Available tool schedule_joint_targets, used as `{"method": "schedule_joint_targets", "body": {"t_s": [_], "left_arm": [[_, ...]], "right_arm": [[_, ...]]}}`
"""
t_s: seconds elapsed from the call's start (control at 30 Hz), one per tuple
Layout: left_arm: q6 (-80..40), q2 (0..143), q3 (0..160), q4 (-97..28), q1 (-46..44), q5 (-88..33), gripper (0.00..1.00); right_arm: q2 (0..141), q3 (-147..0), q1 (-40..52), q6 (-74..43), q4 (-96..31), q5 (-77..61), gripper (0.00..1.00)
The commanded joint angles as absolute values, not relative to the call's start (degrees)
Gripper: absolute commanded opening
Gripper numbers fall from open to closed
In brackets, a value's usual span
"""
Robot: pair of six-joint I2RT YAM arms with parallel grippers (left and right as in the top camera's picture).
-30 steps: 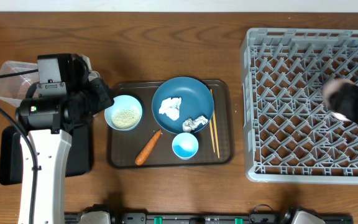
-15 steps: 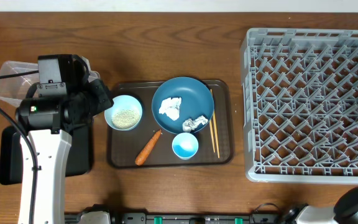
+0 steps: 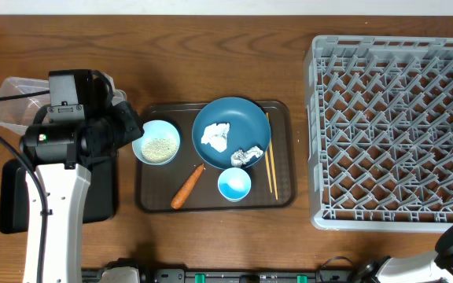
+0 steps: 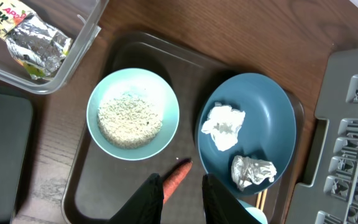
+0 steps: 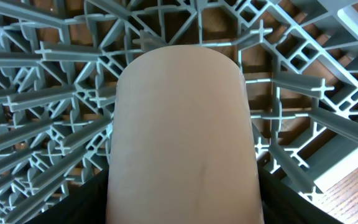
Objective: Sort waste into correct bins and load items into the dishwasher rack
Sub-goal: 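Place the pink cup into the dish rack with the right gripper, then grasp the small light-blue cup with the left gripper and lift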
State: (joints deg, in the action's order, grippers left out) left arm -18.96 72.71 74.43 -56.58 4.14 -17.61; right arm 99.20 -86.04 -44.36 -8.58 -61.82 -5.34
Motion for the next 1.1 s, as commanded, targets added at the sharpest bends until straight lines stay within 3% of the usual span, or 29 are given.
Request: {"method": "schedule_joint_targets", "body": {"t_s": [0.0,0.33,0.63,0.8,0.9,1.07], "left_arm": [[-17.58,72.97,73.93,-56.77,4.43,-16.86,0.25],[-17.58,72.97,73.95,-56.77,4.43,-16.84,0.25],[-17.58,72.97,73.93,-56.80,4.43,-16.84,0.25],[-17.61,72.97,73.93,-56.77,4.43,-16.86,0.26],[-17.58,72.97,73.93,-56.75,4.43,-16.86,0.43],[-17.61,72.99,73.73,-56.73,3.92,-16.86,0.47]], "right_arm": [[99.77,-87.48,-45.12,-9.39,-61.58,-5.82,0.55],[99.77,-87.15,-45.21,-7.64,-62.50,-4.10,0.82],[99.77,-87.15,-45.19,-7.66,-62.17,-5.72,0.78],[99.74,-87.15,-44.64,-4.60,-61.71,-21.61,0.75],[99.42,-87.15,-42.52,2.20,-62.92,-33.36,0.77],[96.82,-87.15,-33.95,9.32,-67.72,-37.32,0.78]]}}
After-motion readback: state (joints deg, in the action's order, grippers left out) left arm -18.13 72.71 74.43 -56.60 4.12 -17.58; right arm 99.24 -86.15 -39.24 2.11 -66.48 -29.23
